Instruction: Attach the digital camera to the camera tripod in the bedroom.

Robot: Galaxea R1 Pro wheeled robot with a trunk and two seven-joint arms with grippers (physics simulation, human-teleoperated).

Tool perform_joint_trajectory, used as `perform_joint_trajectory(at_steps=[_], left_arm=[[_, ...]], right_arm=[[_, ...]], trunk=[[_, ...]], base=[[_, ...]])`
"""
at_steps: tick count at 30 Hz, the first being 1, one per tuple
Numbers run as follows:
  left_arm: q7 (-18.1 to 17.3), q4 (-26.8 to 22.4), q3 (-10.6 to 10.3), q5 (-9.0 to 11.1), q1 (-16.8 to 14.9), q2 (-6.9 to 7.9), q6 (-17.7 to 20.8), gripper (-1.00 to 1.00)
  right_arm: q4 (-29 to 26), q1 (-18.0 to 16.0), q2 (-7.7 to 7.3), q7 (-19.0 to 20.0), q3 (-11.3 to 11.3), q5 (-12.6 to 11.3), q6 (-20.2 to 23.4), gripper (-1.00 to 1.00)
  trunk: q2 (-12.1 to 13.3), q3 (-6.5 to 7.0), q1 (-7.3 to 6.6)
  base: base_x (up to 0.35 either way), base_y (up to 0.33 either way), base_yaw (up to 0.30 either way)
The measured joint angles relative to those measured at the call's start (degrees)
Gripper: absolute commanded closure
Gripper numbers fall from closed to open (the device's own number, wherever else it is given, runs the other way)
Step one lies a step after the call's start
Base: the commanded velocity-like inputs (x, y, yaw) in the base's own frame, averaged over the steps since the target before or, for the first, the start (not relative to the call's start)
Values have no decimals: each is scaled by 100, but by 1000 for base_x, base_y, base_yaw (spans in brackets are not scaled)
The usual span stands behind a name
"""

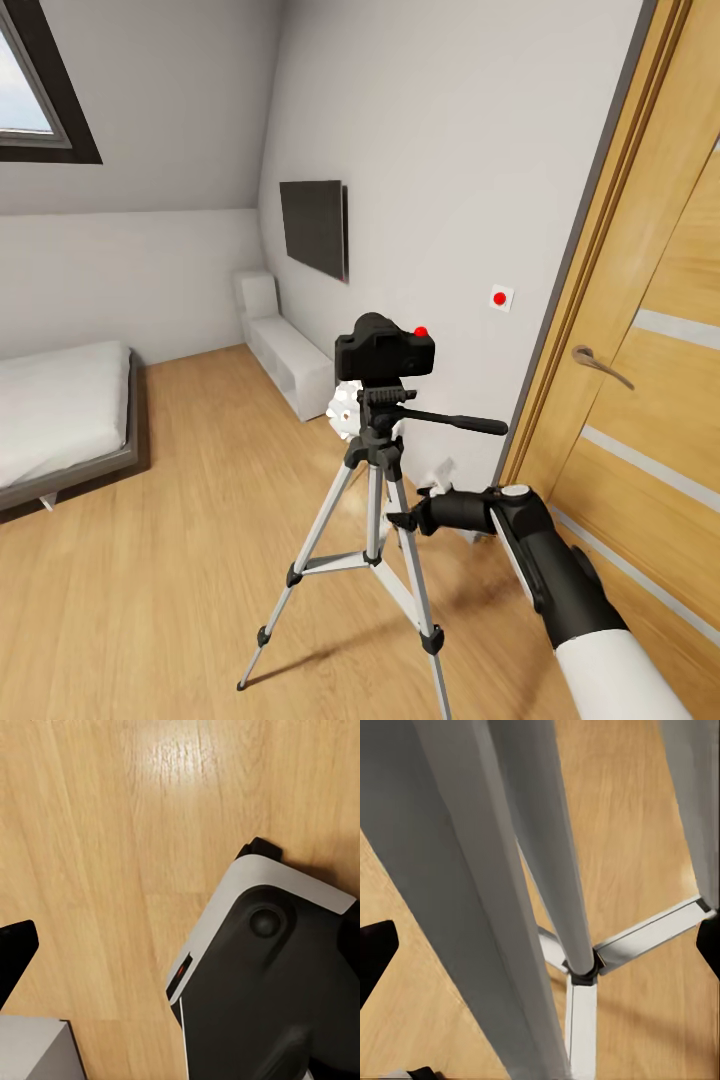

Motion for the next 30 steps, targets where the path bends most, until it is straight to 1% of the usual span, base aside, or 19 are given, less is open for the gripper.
perform_joint_trajectory(at_steps=[5,9,15,25,30], left_arm=[[1,-3,-3,4,1,3,-2,-100],[0,-7,-4,5,1,4,-3,-100],[0,-8,-5,5,0,9,-3,-100],[-5,-9,-5,-2,0,12,-14,-100],[-8,-6,-7,10,1,8,-258,-100]], right_arm=[[-530,184,-317,260,0,-10,488,-100],[-753,282,-490,380,-6,-16,902,-100],[-874,319,-559,500,-9,-25,1103,-100],[-919,331,-588,679,-77,-33,1170,-100],[-861,332,-602,687,-157,-21,1180,-100]], trunk=[[0,0,0],[0,0,0],[0,0,0],[1,0,0],[1,0,0]], base=[[0,0,0],[0,0,0],[0,0,0],[0,0,0],[0,0,0]])
